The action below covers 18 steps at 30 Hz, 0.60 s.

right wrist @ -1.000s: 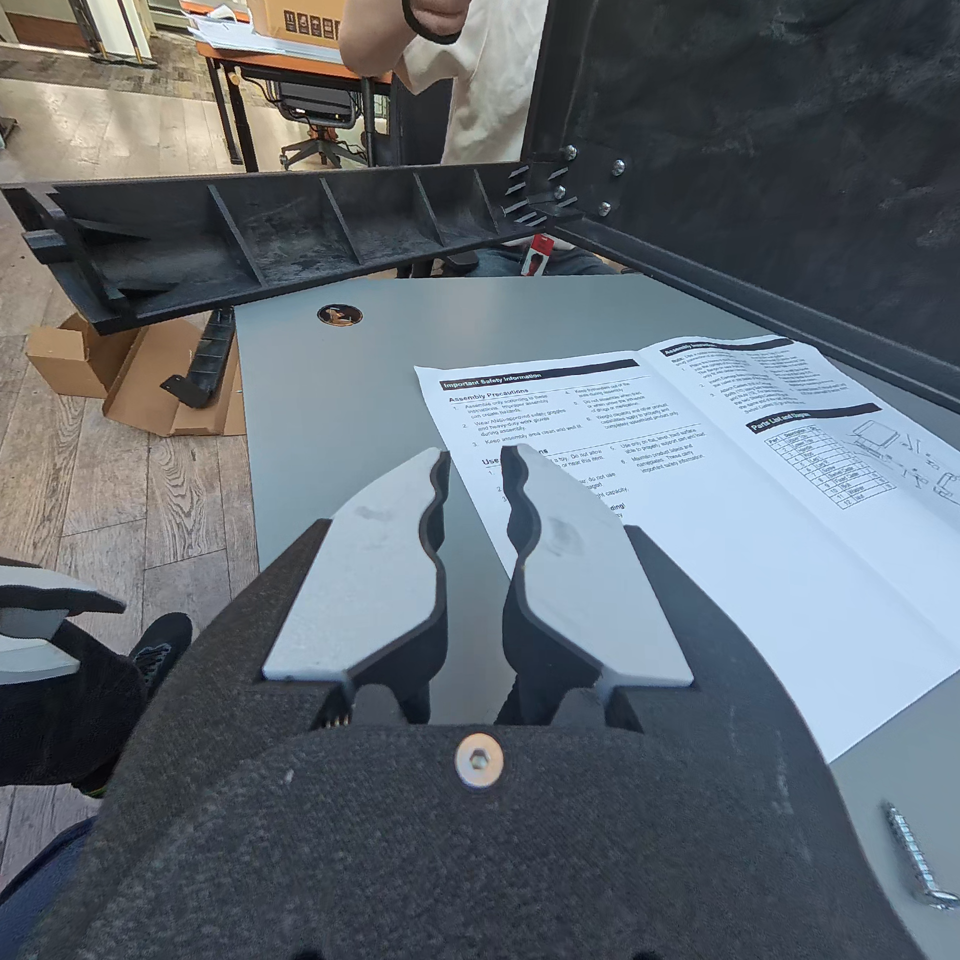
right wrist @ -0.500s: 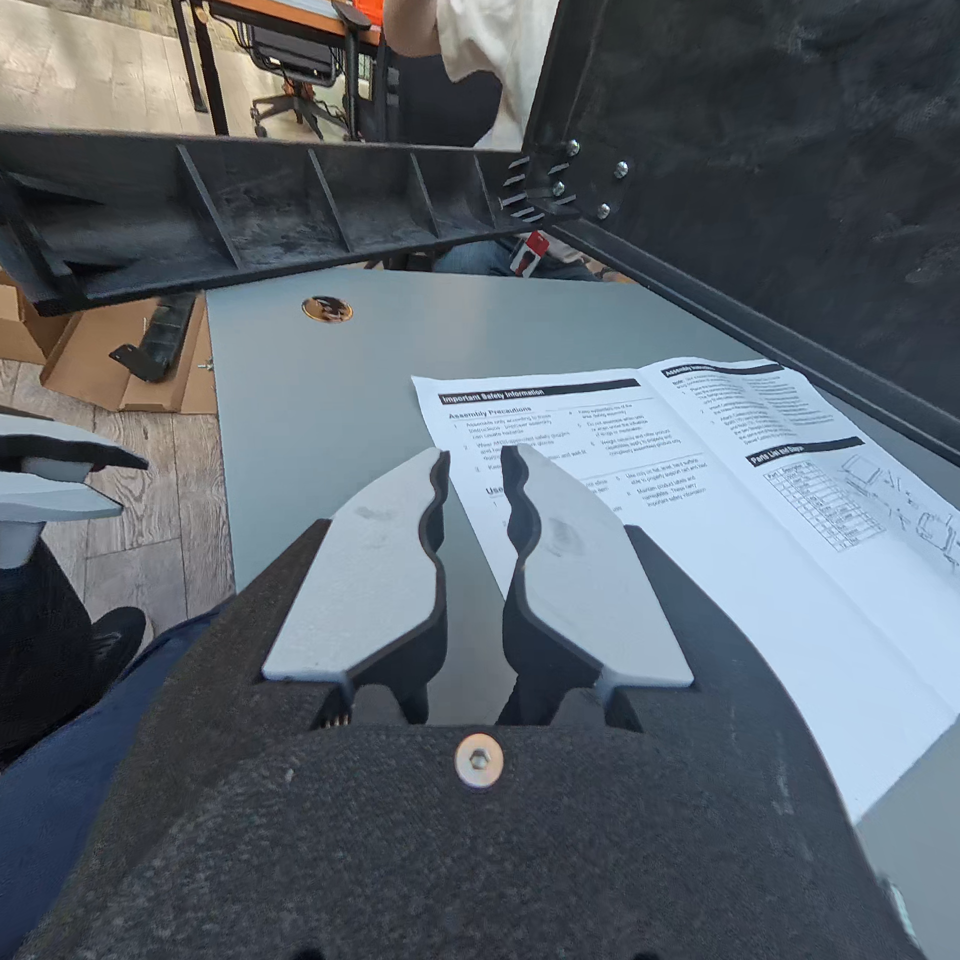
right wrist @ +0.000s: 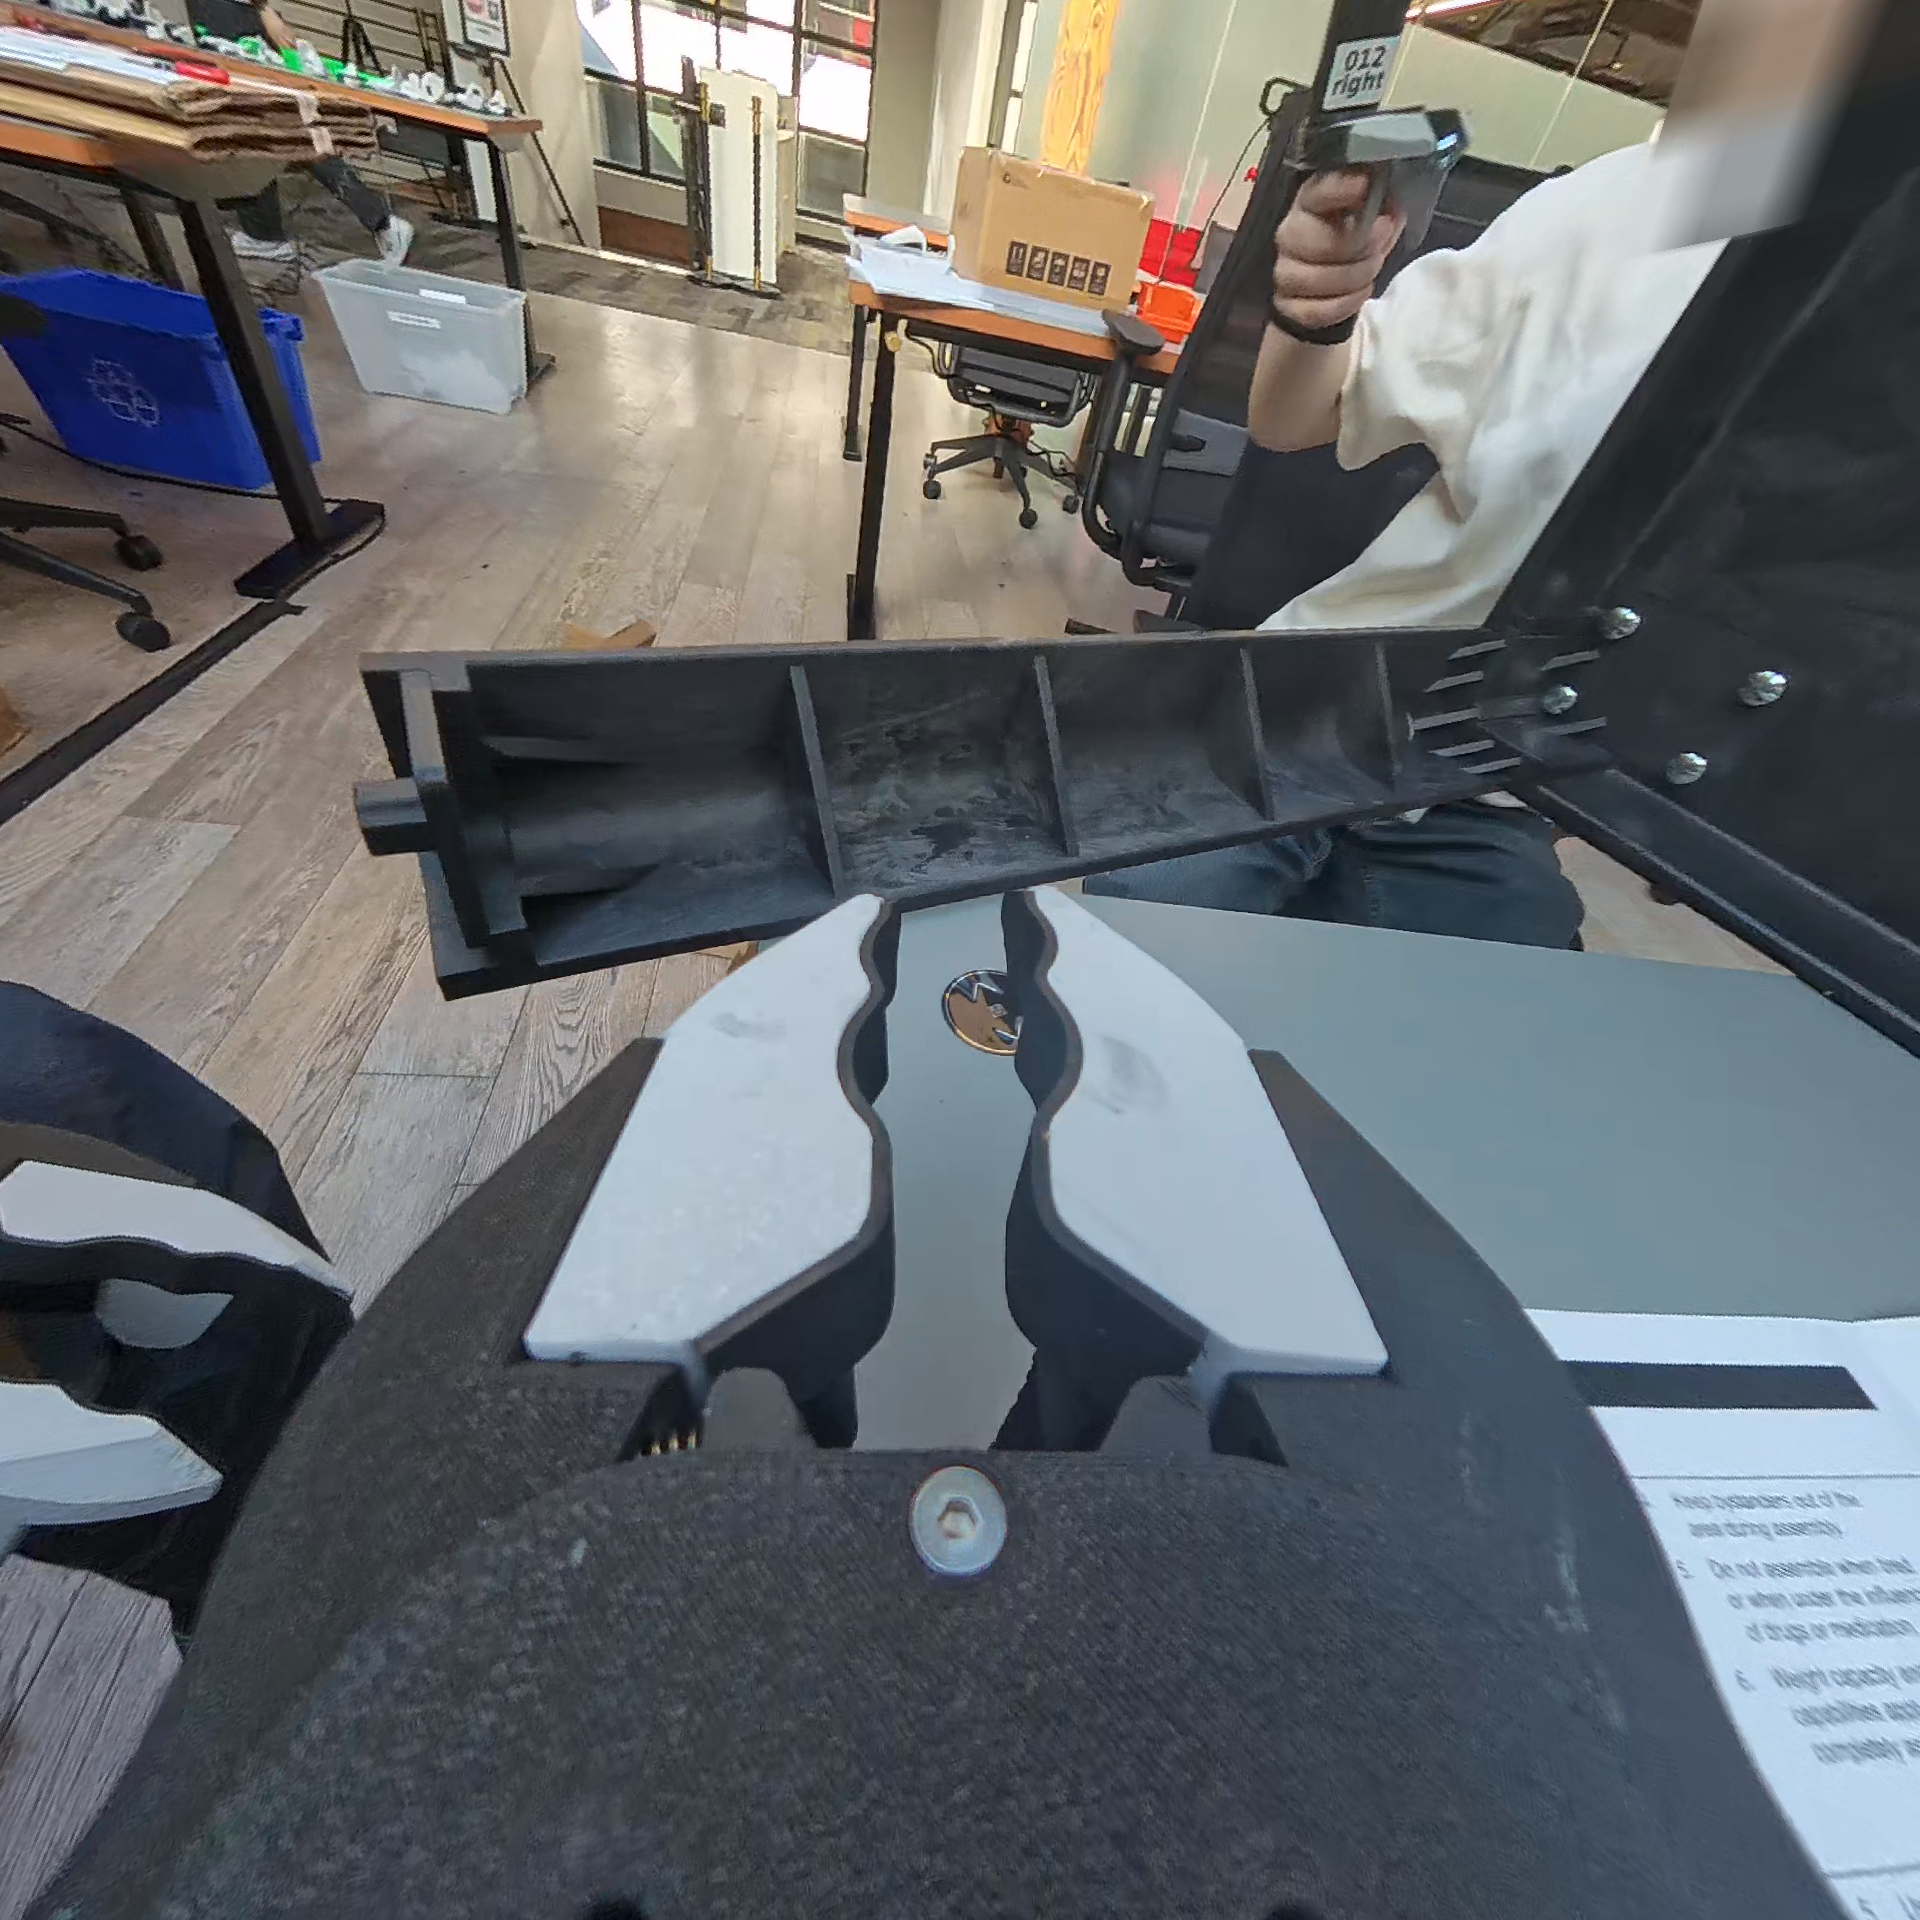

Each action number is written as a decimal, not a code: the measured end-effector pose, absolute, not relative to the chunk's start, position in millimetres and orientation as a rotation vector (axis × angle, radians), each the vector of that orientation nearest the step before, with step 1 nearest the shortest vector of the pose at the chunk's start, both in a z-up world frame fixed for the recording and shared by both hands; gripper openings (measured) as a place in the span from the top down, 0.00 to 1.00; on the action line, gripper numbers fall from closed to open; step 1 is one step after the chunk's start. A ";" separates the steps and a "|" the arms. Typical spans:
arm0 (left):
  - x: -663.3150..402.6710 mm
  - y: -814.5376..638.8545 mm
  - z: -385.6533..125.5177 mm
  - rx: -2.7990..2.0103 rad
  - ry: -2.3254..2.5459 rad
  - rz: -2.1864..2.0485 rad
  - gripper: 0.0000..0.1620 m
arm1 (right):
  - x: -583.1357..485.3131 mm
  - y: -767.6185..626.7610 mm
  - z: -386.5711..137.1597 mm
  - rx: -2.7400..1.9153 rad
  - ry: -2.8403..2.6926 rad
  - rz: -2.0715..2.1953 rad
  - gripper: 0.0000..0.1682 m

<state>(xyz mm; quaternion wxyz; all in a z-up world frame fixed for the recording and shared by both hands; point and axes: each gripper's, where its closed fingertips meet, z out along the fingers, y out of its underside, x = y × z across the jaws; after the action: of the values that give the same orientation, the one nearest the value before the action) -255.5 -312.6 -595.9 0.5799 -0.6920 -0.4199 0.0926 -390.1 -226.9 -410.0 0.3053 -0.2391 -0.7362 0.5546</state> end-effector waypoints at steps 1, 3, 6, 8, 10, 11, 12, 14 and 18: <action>-255.6 -311.7 -596.9 -1.619 -0.986 0.217 0.67 | -390.8 -230.5 -417.2 -0.629 -1.968 1.469 0.88; -256.1 -309.2 -598.0 -1.628 -0.992 0.216 0.67 | -389.7 -233.6 -421.1 -0.614 -1.981 1.474 0.88; -260.4 -304.2 -598.8 -1.637 -0.991 0.212 0.67 | -387.0 -230.0 -414.2 -0.606 -1.930 1.523 0.88; -266.0 -299.3 -599.7 -1.646 -0.992 0.188 0.67 | -386.6 -226.8 -410.4 -0.617 -1.899 1.552 0.88; -273.6 -294.0 -598.2 -1.651 -0.984 0.165 0.67 | -386.7 -225.7 -409.2 -0.622 -1.889 1.563 0.88; -277.7 -291.8 -597.3 -1.660 -0.977 0.158 0.67 | -386.4 -225.6 -408.9 -0.619 -1.885 1.564 0.88; -281.8 -290.3 -596.1 -1.672 -0.968 0.154 0.67 | -385.9 -225.6 -408.2 -0.612 -1.878 1.562 0.88; -291.4 -289.1 -589.5 -1.686 -0.947 0.161 0.67 | -384.4 -225.6 -406.8 -0.593 -1.859 1.550 0.88; -306.6 -297.1 -570.8 -1.700 -0.907 0.208 0.67 | -381.2 -227.8 -406.2 -0.544 -1.833 1.503 0.88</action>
<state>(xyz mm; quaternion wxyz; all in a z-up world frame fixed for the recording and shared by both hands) -306.6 -297.1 -570.8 0.5662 -0.7231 -0.3857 0.0884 -381.2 -227.8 -406.2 0.3471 -0.2098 -0.7068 0.5796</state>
